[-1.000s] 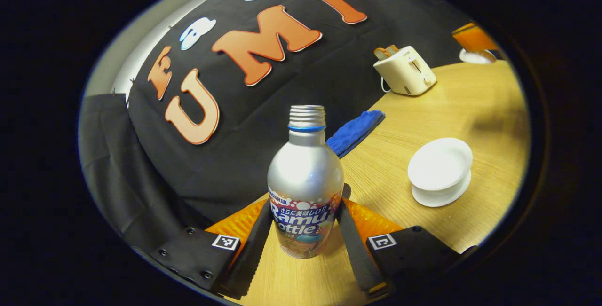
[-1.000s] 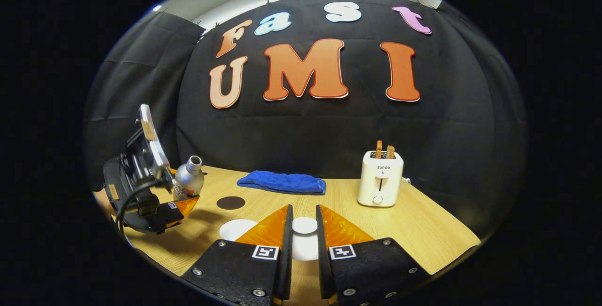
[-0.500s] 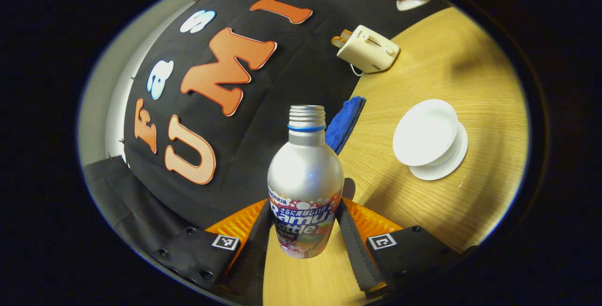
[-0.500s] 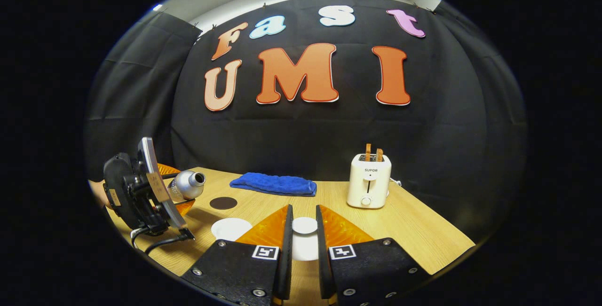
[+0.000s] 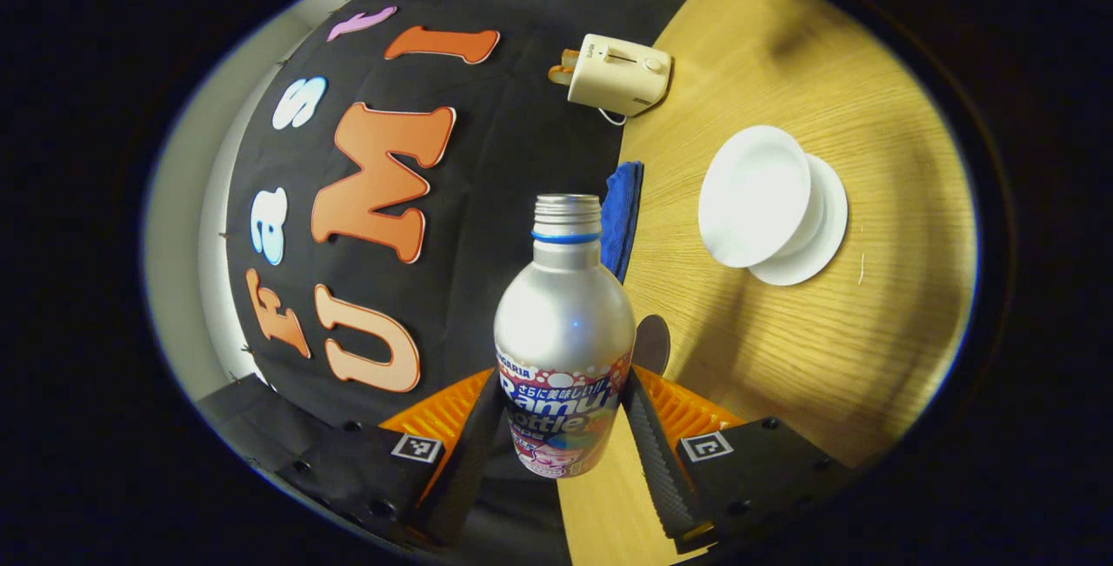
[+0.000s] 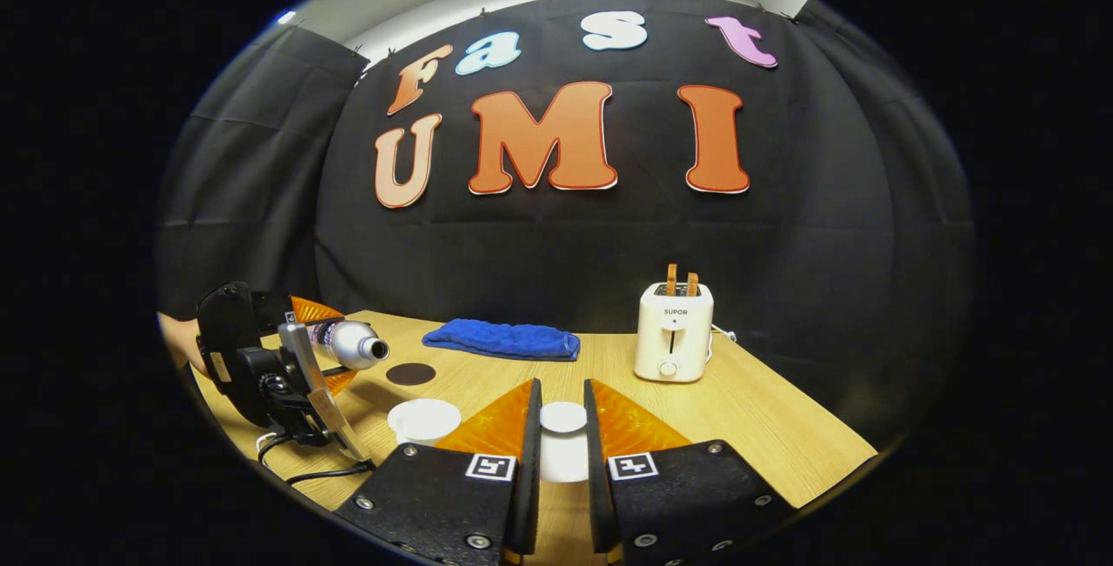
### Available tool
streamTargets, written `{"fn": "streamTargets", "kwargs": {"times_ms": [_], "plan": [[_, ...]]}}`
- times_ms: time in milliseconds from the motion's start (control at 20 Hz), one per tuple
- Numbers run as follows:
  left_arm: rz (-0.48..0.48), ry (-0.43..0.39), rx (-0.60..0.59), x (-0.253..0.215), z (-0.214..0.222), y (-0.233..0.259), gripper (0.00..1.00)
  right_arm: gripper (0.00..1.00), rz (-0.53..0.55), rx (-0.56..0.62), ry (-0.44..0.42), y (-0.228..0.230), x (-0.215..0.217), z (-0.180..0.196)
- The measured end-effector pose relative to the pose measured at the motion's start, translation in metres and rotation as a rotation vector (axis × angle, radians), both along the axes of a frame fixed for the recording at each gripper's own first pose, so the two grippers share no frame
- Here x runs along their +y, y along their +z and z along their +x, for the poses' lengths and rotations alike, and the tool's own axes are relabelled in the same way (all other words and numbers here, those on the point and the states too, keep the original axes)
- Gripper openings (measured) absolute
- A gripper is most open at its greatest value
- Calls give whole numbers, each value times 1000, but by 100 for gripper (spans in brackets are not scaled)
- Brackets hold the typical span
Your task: Open the teacup lid with one hand, grasp the water bottle and pour water into the teacup with the other hand; after pouring, place the water bottle on the coaster and then close the teacup lid.
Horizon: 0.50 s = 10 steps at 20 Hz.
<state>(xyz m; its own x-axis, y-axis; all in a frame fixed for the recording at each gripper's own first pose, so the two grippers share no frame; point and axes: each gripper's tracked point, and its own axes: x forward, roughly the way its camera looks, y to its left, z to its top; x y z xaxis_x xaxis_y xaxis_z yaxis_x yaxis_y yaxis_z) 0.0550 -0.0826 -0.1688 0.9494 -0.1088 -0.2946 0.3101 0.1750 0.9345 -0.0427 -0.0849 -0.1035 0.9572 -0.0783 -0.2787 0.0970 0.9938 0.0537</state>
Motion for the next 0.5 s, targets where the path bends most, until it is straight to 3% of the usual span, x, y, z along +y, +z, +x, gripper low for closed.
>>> {"fn": "streamTargets", "kwargs": {"times_ms": [300, 350, 450, 500], "plan": [[126, -53, -17, -2, 4, 0, 81, 25, -4, -8, -6, 2, -5, -4], [157, -65, -30, -3, 6, 1, 88, 24, -1, -7, -4, 2, -5, -4], [214, -78, -65, -5, 11, 6, 81, 24, 3, -8, 2, 2, -4, -4], [228, -83, -74, -4, 13, 9, 87, 25, -2, -10, 3, 3, -4, -4]]}}
